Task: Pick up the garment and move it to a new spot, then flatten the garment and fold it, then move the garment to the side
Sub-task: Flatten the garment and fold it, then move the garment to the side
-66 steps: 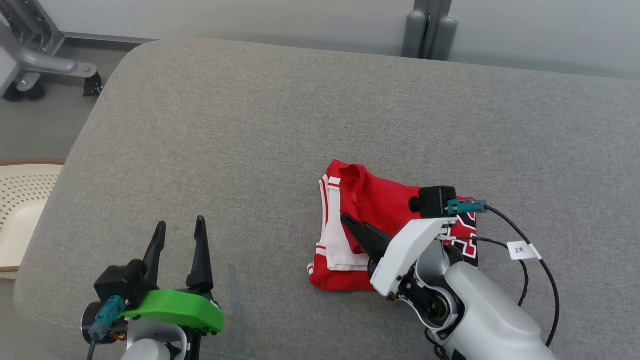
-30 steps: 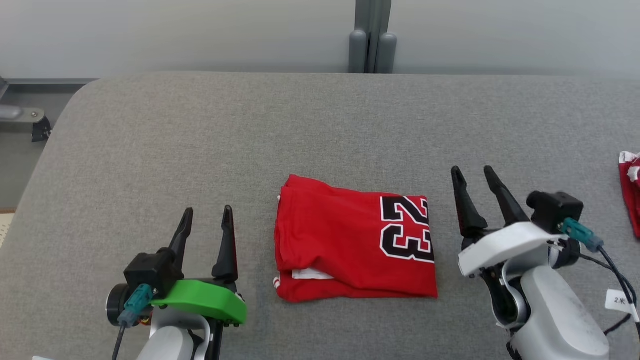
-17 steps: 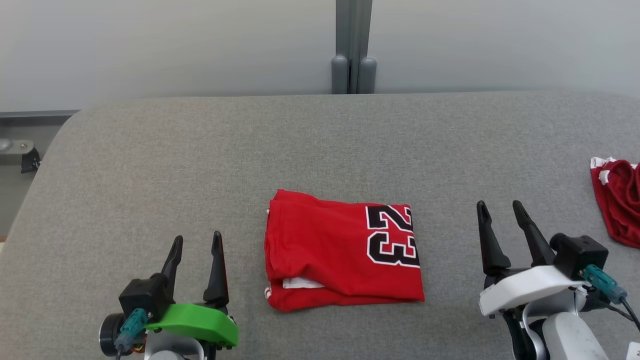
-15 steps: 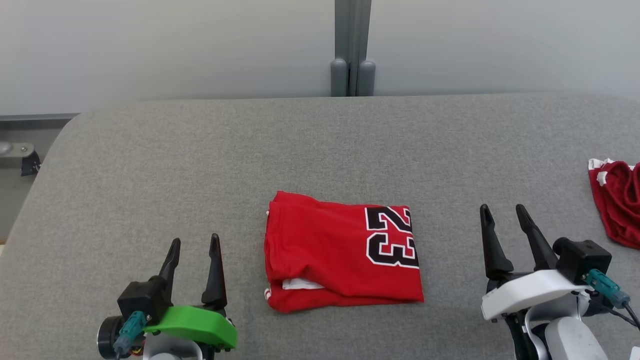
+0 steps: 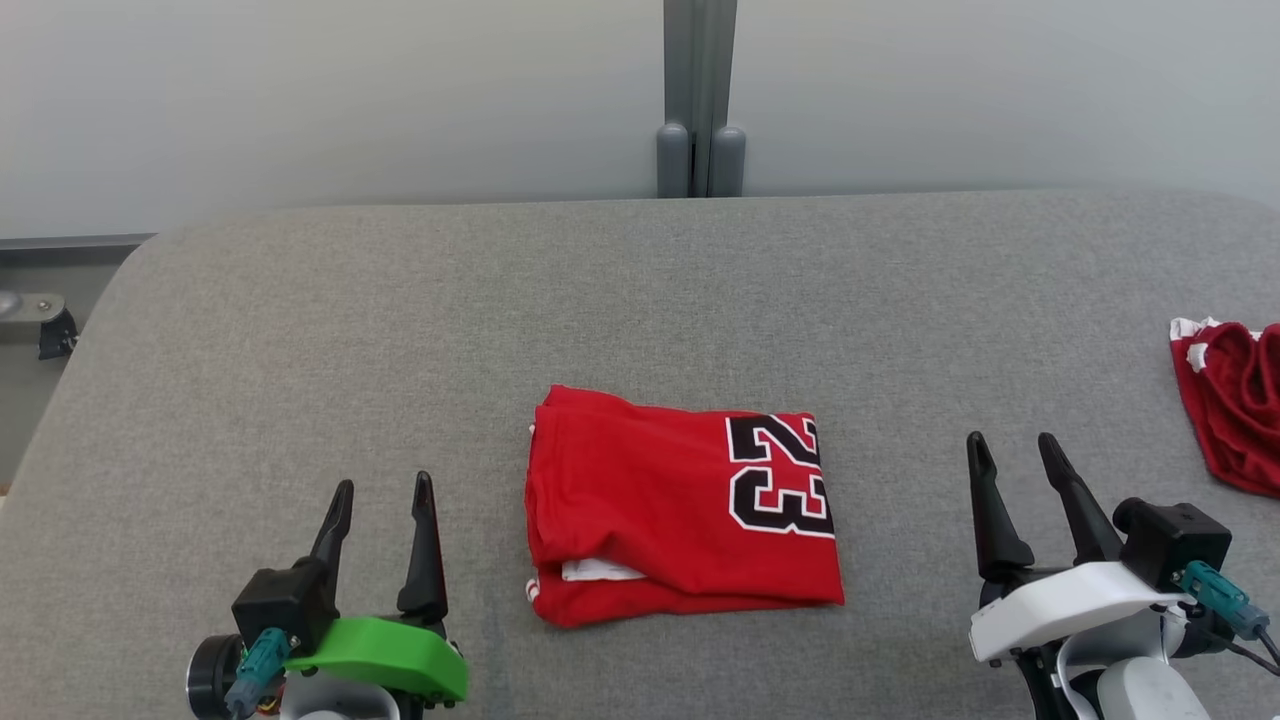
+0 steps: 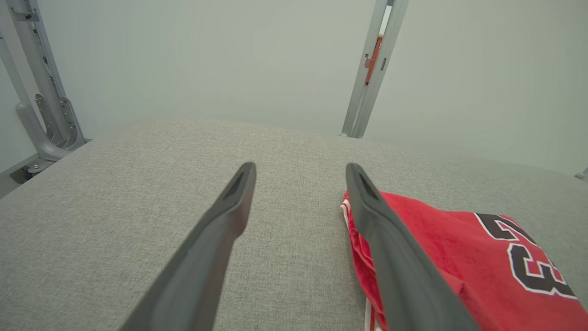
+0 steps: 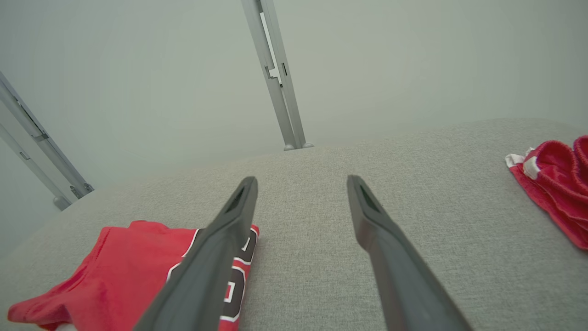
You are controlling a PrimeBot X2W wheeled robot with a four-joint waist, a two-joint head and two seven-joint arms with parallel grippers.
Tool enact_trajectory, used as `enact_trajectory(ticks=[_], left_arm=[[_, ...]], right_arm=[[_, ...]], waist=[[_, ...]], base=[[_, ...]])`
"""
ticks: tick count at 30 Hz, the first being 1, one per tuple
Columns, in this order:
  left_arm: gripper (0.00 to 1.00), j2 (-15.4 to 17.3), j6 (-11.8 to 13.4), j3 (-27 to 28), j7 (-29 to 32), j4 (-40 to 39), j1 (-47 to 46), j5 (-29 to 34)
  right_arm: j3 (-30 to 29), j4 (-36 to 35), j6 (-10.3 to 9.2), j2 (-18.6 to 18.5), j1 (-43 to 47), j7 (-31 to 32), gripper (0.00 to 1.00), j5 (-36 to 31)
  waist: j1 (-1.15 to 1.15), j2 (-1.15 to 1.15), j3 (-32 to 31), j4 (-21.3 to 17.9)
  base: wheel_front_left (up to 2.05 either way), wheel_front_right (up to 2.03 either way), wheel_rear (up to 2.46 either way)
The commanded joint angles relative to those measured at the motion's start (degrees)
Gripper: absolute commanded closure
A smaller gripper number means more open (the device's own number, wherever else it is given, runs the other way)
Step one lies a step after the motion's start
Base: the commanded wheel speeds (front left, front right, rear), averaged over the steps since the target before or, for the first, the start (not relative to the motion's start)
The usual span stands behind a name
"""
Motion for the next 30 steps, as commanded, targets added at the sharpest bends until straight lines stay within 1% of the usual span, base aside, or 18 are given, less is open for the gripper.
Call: enact_trajectory(ticks=[1, 10, 13, 18, 24, 26, 28, 30], left_arm=[[0.0, -0.1, -0.3, 0.3, 0.0, 0.0, 0.7, 0.4], [0.0, -0.9, -1.2, 1.3, 0.0, 0.2, 0.3, 1.6], [0.0, -1.1, -1.3, 1.6, 0.0, 0.0, 0.0, 2.1], [0.0, -1.6, -1.6, 1.8, 0.0, -0.1, -0.9, 2.7], [0.0, -2.5, -2.1, 1.9, 0.0, 0.1, -2.2, 3.0], [0.0, -2.9, -2.2, 2.0, 0.0, 0.2, -2.8, 3.1], [0.0, -3.0, -2.3, 2.2, 0.0, 0.3, -3.0, 3.1], [0.0, -3.2, -2.5, 2.2, 0.0, 0.4, -3.1, 3.2]], right_arm=[[0.1, 0.1, 0.0, 0.0, 0.3, 0.3, 0.0, 0.2], [0.1, 0.1, 0.0, 0.0, -0.6, 1.0, 0.0, -0.7], [0.0, -0.6, 0.0, 0.0, -2.1, 2.3, 0.0, -2.1], [0.4, -1.1, 0.0, -0.5, -5.3, 9.6, 0.0, -2.8], [3.7, 1.0, 0.01, -4.2, -8.8, 19.1, 0.0, 2.0], [5.6, 2.7, 0.0, -5.4, -9.8, 23.4, 0.0, 5.8], [6.3, 4.0, 0.0, -6.7, -9.9, 25.4, 0.0, 7.8], [6.8, 5.1, 0.01, -7.1, -10.1, 26.7, 0.0, 9.7]], waist=[[0.0, 0.0, 0.1, 0.0], [0.0, 0.0, 0.9, 0.3], [0.0, 0.0, 1.7, 0.6], [0.0, 0.0, 3.8, 1.5], [0.0, 0.0, 6.8, 3.9], [0.0, 0.0, 8.1, 5.6], [0.0, 0.0, 8.7, 6.8], [0.0, 0.0, 9.2, 7.9]], base=[[0.0, 0.0, 0.0], [0.0, 0.0, 0.0], [0.0, 0.0, 0.0], [0.0, 0.0, 0.0], [0.0, 0.0, 0.0], [0.0, 0.0, 0.0], [0.0, 0.0, 0.0], [0.0, 0.0, 0.0]])
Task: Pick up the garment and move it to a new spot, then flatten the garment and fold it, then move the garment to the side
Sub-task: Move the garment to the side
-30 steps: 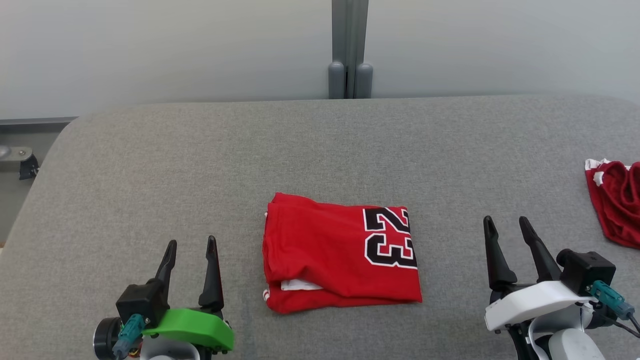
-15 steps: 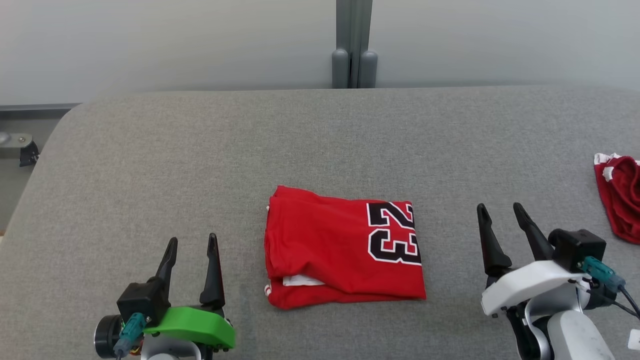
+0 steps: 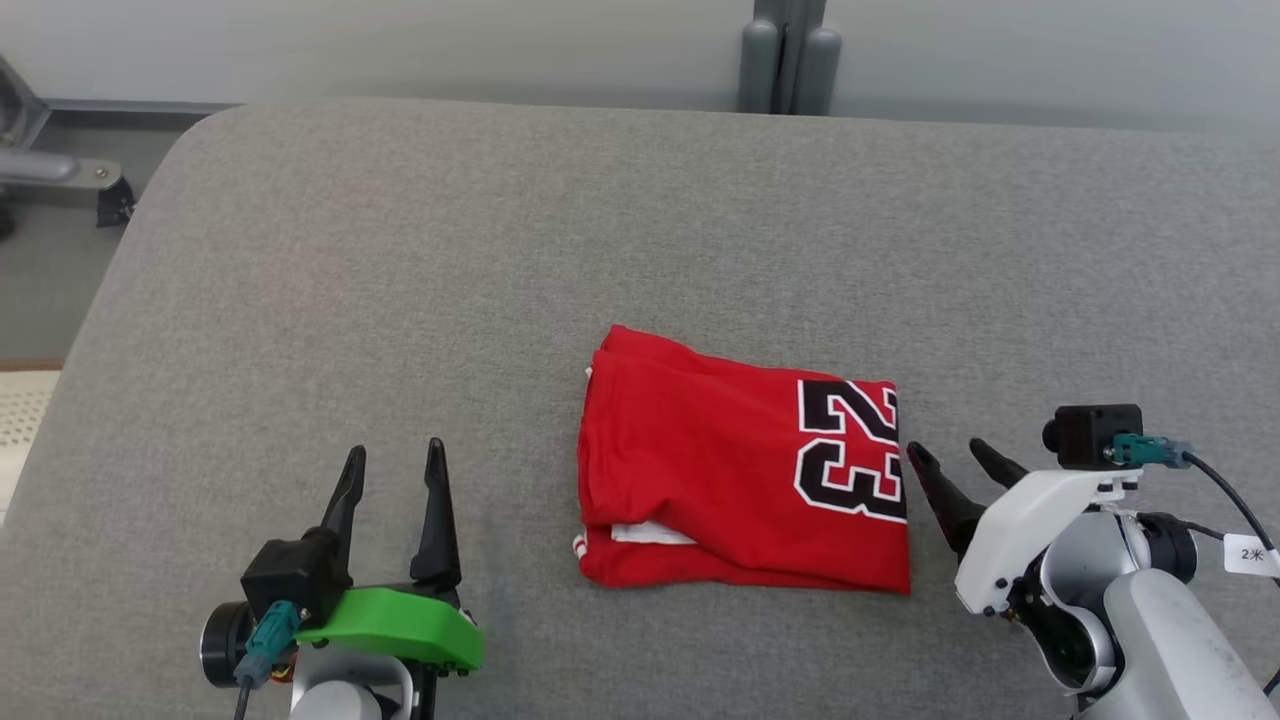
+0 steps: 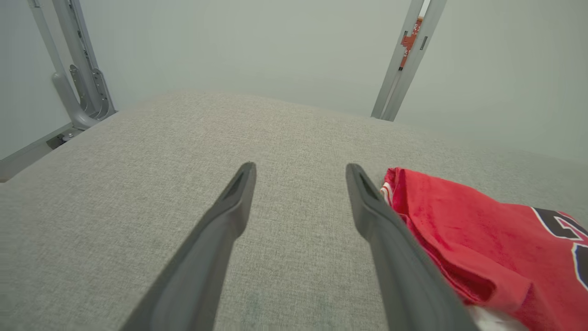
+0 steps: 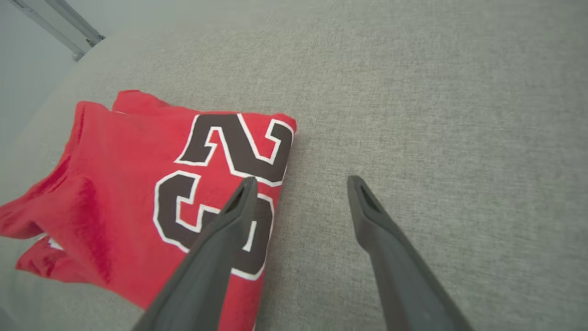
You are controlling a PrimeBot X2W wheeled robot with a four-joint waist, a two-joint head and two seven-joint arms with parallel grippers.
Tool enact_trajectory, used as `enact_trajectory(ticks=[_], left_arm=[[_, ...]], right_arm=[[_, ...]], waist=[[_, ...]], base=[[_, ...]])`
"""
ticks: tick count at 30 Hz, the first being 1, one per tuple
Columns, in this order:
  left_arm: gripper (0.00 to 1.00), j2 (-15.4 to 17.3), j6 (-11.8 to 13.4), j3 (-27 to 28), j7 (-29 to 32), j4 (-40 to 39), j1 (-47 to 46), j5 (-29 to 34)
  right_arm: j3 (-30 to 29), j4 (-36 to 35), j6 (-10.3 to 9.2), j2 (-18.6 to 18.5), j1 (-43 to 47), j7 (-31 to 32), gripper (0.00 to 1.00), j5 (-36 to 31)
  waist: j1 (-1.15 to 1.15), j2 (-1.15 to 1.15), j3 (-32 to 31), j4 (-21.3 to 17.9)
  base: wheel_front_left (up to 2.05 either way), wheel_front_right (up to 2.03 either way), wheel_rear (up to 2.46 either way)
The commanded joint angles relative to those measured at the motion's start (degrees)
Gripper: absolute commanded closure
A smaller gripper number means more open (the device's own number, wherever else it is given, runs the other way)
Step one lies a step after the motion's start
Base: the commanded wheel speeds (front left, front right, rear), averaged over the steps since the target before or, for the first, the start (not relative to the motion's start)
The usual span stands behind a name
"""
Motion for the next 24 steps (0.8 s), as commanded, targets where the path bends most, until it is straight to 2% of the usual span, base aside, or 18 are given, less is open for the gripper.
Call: enact_trajectory(ticks=[1, 6, 12, 13, 14, 15, 16, 17, 24], left_arm=[[0.0, -0.1, -0.3, 0.1, 0.0, 0.1, -0.8, 0.4], [0.0, -0.3, -0.5, 0.7, 0.0, 0.2, -0.7, 0.8], [0.0, -0.4, -0.7, 1.3, 0.0, 0.1, -0.1, 1.0], [0.0, -0.4, -0.7, 1.3, 0.0, 0.1, -0.1, 1.1], [0.0, -0.4, -0.7, 1.4, 0.0, 0.0, 0.0, 1.1], [0.0, -0.4, -0.8, 1.4, 0.0, 0.0, 0.0, 1.2], [0.0, -0.4, -0.9, 1.4, 0.0, 0.0, -0.1, 1.3], [0.0, -0.4, -0.9, 1.4, 0.0, 0.0, -0.1, 1.5], [0.0, -0.4, -1.3, 1.6, 0.0, -0.4, -0.4, 2.8]], right_arm=[[0.3, 0.6, 0.02, -0.2, -0.7, 0.7, 0.0, 1.5], [1.3, 3.7, 0.02, -0.5, -1.2, 2.4, 0.0, 5.4], [3.1, 7.7, 0.02, -0.6, -2.7, 2.5, 0.0, 6.7], [3.3, 8.3, 0.01, -0.4, -3.0, 2.4, 0.06, 6.6], [3.7, 8.9, 0.01, -0.3, -3.4, 2.3, 0.52, 6.7], [3.9, 9.4, 0.01, -0.2, -3.7, 2.2, 0.62, 6.6], [4.2, 10.1, 0.01, -0.3, -4.2, 2.1, 0.92, 6.3], [4.4, 10.4, 0.01, -0.3, -4.6, 1.9, 1.0, 6.3], [5.6, 10.6, -0.04, -3.1, -7.7, 0.6, 1.0, 6.4]], waist=[[0.0, 0.0, 1.7, 2.5], [0.0, 0.0, 2.1, 4.6], [0.0, 0.0, 2.1, 5.2], [0.0, 0.0, 2.1, 5.2], [0.0, 0.0, 2.2, 5.0], [0.0, 0.0, 2.2, 4.8], [0.0, 0.0, 2.2, 4.4], [0.0, 0.0, 2.3, 4.0], [0.0, 0.0, 2.8, -2.5]], base=[[0.0, 0.0, 0.0], [0.0, 0.0, 0.0], [0.0, 0.0, 0.0], [0.0, 0.0, 0.0], [0.0, 0.0, 0.0], [0.0, 0.0, 0.0], [0.0, 0.0, 0.0], [0.0, 0.0, 0.0], [0.0, 0.0, 0.0]])
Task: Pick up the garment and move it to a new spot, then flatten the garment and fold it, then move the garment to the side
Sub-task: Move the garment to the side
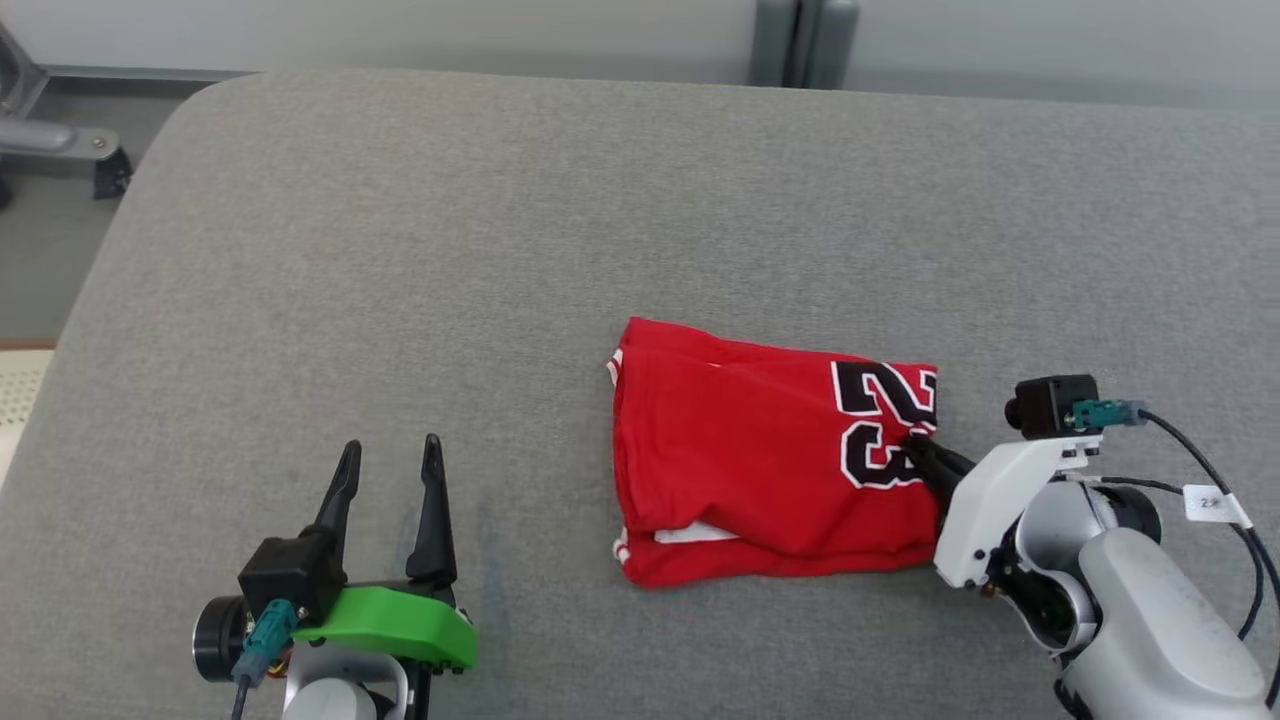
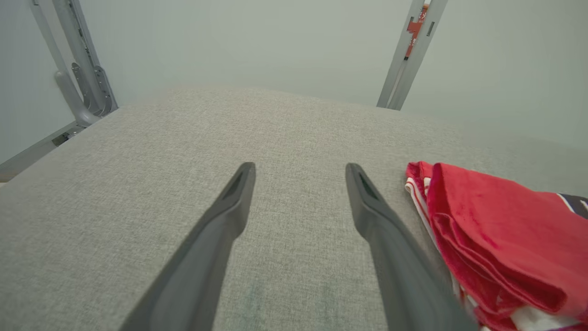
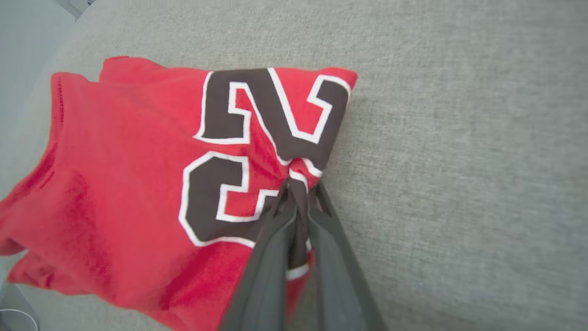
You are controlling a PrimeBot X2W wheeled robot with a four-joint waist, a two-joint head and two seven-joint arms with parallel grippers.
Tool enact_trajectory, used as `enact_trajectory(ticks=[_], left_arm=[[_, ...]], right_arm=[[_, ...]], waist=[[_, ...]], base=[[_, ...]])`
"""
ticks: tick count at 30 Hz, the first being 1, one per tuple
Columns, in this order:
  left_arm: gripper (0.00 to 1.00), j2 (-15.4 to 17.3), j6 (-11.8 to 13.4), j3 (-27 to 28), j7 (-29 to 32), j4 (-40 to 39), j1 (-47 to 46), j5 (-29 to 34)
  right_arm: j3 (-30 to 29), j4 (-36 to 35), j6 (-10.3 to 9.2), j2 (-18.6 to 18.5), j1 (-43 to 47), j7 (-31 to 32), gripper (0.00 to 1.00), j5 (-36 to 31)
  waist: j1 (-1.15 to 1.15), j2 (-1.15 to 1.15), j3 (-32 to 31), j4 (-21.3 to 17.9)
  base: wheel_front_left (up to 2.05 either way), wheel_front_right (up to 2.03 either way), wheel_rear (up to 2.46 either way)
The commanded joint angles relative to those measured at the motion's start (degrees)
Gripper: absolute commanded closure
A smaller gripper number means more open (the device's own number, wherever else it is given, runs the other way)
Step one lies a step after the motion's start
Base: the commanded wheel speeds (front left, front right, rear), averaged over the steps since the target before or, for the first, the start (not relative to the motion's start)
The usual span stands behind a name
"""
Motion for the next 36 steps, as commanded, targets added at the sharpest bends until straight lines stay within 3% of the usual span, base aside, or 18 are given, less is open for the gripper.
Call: enact_trajectory(ticks=[1, 11, 17, 21, 28, 36], left_arm=[[0.0, 0.0, -0.2, 0.1, 0.0, -0.3, -0.5, 0.6], [0.0, 0.3, -1.3, -0.9, 0.0, -1.4, -3.1, 1.9], [0.0, 1.4, -1.6, -1.4, 0.2, -1.4, -5.4, 2.6], [0.0, 2.0, -1.7, -1.7, 0.8, -1.7, -6.2, 2.7], [0.0, 2.5, -1.8, -2.3, 1.4, -2.0, -6.8, 2.7], [0.0, 2.0, -1.2, -2.3, 0.9, -1.8, -6.9, 1.5]], right_arm=[[0.0, -0.3, -0.11, -1.8, -0.9, -0.4, 1.0, -0.2], [-1.1, -4.9, -0.09, -8.3, -2.9, 0.3, 1.0, -1.7], [-3.1, -6.3, -0.08, -8.1, -3.9, -0.6, 1.0, -2.4], [-4.1, -6.0, -0.08, -7.0, -4.3, -2.0, 1.0, -3.1], [-4.7, -5.1, -0.08, -5.5, -5.5, -4.1, 1.0, -3.9], [-7.0, -3.6, -0.08, -6.9, -9.2, -4.3, 1.0, -5.2]], waist=[[0.0, 0.0, 0.5, -4.5], [0.0, 0.0, 3.6, -21.7], [0.0, 0.0, 5.7, -30.4], [0.0, 0.0, 6.5, -33.9], [0.0, 0.0, 6.8, -34.5], [0.0, 0.0, 6.4, -29.2]], base=[[0.0, 0.0, 0.0], [0.0, 0.0, 0.0], [0.0, 0.0, 0.0], [0.0, 0.0, 0.0], [0.0, 0.0, 0.0], [0.0, 0.0, 0.0]])
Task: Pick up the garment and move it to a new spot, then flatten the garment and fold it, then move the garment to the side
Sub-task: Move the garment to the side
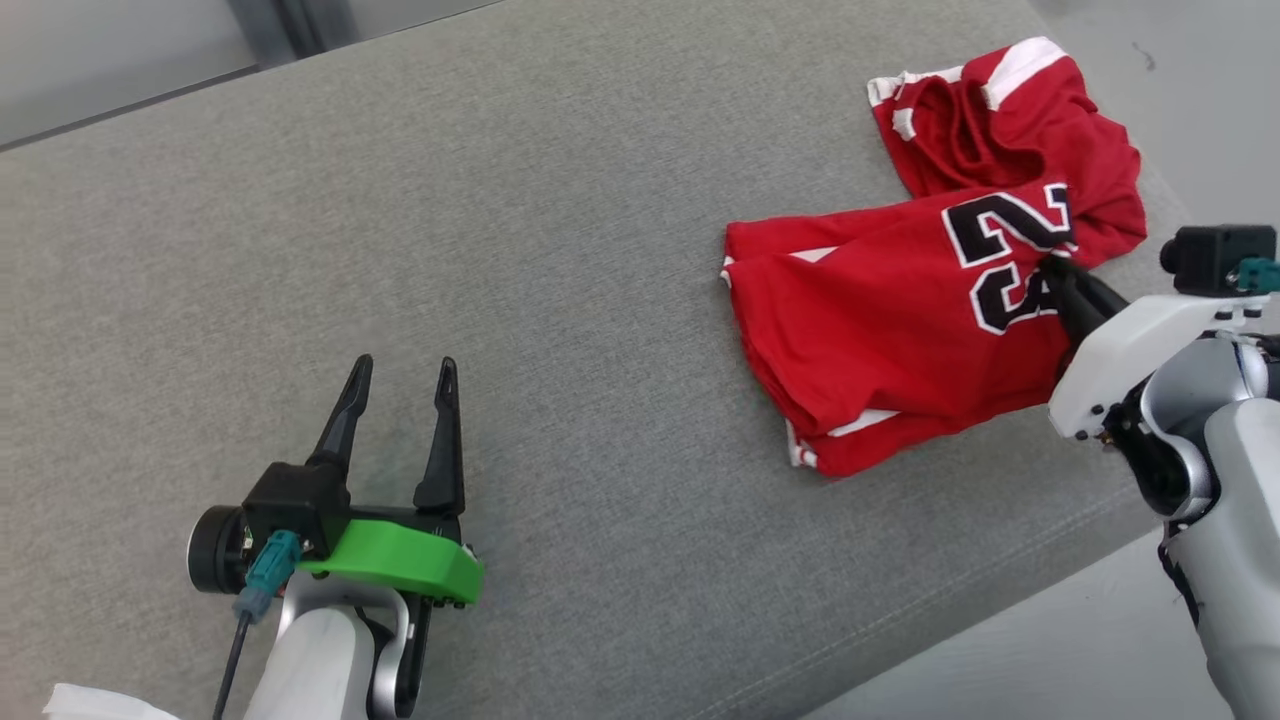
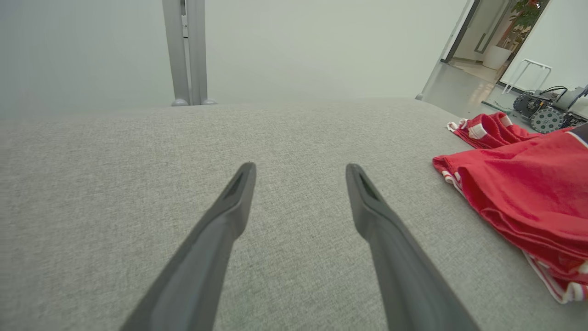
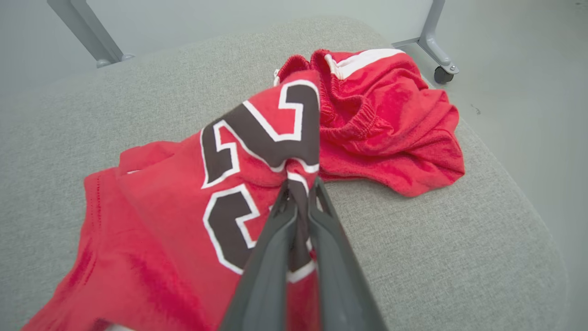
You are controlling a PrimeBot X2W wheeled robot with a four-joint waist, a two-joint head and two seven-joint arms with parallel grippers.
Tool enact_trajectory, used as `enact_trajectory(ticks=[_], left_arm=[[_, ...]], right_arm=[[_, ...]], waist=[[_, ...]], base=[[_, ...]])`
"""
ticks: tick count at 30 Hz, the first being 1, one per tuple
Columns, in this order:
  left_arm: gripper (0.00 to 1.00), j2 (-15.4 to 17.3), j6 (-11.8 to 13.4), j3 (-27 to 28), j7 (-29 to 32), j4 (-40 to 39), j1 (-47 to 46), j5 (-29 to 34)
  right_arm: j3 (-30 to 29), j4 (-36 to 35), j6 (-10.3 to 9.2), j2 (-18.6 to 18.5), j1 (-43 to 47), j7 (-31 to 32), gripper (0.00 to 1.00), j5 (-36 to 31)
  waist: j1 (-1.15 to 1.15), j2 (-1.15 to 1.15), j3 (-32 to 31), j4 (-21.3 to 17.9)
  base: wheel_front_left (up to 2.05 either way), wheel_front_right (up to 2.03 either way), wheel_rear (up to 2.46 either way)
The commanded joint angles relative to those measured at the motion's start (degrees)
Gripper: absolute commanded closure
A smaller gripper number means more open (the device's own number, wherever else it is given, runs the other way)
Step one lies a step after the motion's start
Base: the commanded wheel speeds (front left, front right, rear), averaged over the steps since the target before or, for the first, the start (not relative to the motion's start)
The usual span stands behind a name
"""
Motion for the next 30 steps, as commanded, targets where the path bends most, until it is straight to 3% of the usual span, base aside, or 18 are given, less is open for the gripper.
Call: enact_trajectory(ticks=[1, 14, 30], left_arm=[[0.0, 0.1, 0.3, 0.2, -0.3, 0.2, -0.6, -0.7], [0.0, -1.1, 0.5, 0.2, -1.3, 1.4, -0.6, -2.1], [0.0, -1.5, 0.2, 0.2, -1.1, 0.2, 0.9, -1.3]], right_arm=[[-0.8, 0.3, -0.06, -0.4, -1.6, 0.3, 1.0, -0.7], [-7.9, 6.4, -0.06, -5.0, -11.3, 4.2, 1.0, -6.5], [-14.1, 10.2, -0.06, -13.4, -13.9, 8.7, 1.0, -13.5]], waist=[[0.0, 0.0, -0.4, 3.3], [0.0, 0.0, -2.0, 10.4], [0.0, 0.0, -2.2, 13.1]], base=[[0.0, 0.0, 0.0], [0.0, 0.0, 0.0], [0.0, 0.0, 0.0]])
